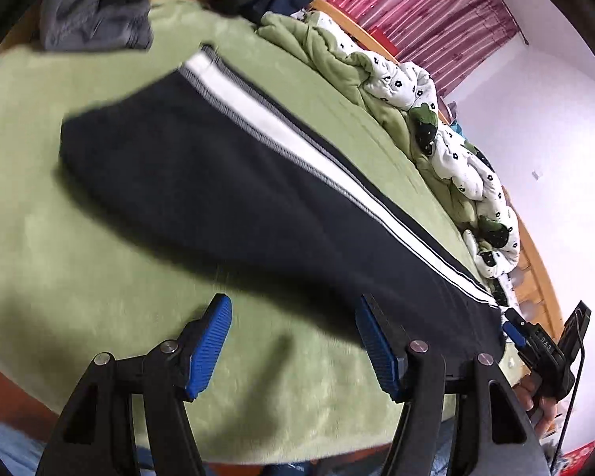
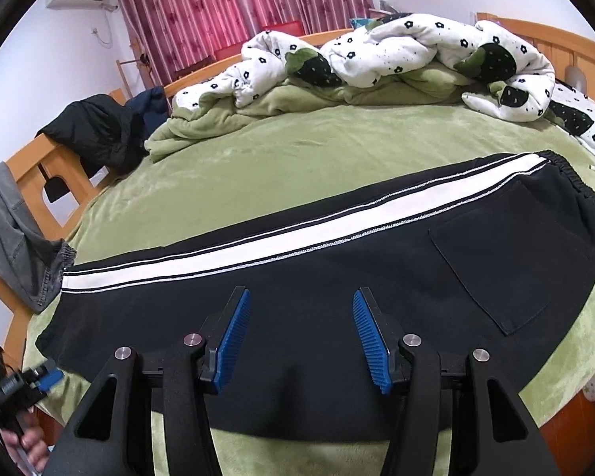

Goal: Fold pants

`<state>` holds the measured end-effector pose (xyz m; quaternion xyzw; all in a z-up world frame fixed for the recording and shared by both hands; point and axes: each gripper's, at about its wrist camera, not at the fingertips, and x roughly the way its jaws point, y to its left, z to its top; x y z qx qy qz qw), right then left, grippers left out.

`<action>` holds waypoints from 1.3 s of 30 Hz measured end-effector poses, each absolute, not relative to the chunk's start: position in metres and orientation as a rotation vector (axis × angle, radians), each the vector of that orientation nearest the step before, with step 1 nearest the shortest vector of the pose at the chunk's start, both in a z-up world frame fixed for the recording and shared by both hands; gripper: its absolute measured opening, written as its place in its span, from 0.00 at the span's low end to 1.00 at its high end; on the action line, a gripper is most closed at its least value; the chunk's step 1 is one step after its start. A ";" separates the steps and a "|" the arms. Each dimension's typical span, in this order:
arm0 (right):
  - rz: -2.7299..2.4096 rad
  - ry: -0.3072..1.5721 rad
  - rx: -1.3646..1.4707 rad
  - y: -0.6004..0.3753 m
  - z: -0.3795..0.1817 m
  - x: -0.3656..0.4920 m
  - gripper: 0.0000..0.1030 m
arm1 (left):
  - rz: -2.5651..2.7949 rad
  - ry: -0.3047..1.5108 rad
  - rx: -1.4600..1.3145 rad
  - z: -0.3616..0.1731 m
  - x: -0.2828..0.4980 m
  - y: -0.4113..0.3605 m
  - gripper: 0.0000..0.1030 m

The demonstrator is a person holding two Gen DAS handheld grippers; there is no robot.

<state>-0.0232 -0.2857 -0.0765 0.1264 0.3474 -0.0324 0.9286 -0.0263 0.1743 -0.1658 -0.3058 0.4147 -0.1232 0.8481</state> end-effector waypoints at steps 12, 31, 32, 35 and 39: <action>-0.082 0.727 0.255 -0.282 -0.078 -0.043 0.52 | -0.185 0.797 -0.850 -0.191 0.012 0.193 0.45; -0.071 0.791 0.270 -0.278 -0.106 -0.029 0.52 | 0.062 0.760 -0.630 -0.175 0.017 0.272 0.21; -0.066 0.795 0.272 -0.276 -0.107 -0.028 0.52 | 0.081 0.753 -0.640 -0.176 0.016 0.275 0.24; -0.057 0.797 0.252 -0.272 -0.107 -0.027 0.52 | 0.146 0.744 -0.690 -0.178 0.024 0.291 0.30; -0.057 0.798 0.236 -0.271 -0.110 -0.027 0.52 | 0.152 0.753 -0.663 -0.178 0.034 0.290 0.30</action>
